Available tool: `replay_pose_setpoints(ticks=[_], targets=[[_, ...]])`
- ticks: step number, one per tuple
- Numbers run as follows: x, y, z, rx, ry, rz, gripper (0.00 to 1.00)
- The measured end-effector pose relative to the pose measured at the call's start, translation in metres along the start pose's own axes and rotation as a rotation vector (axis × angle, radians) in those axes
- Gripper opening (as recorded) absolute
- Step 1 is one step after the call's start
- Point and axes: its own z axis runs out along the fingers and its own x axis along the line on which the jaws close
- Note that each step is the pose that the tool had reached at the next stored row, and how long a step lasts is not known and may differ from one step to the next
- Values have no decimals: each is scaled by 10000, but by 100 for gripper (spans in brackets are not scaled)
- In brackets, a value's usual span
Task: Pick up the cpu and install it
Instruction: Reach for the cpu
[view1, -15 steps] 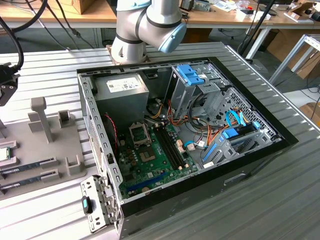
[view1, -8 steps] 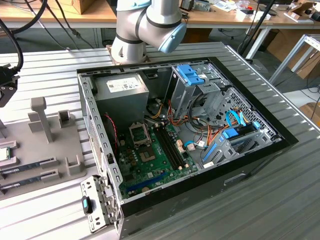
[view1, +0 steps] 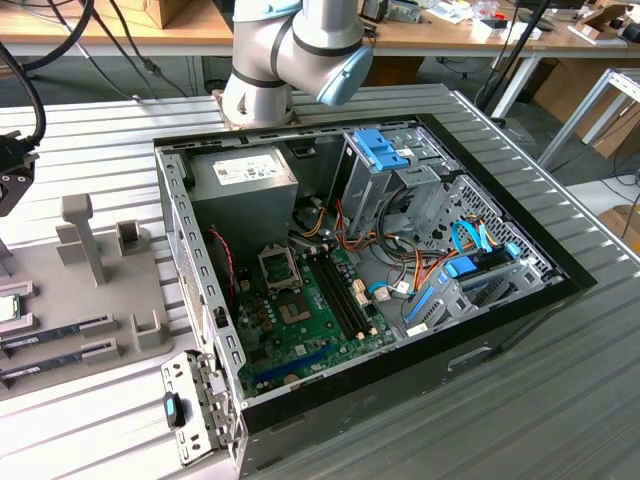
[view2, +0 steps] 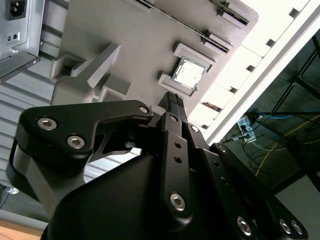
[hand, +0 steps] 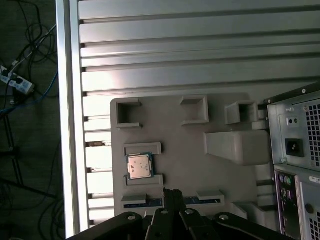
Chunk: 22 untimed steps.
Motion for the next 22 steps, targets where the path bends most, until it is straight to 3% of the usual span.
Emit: replay_pose_setpoints(ticks=[22], targets=[[18,-4,53,1,0,0,11]])
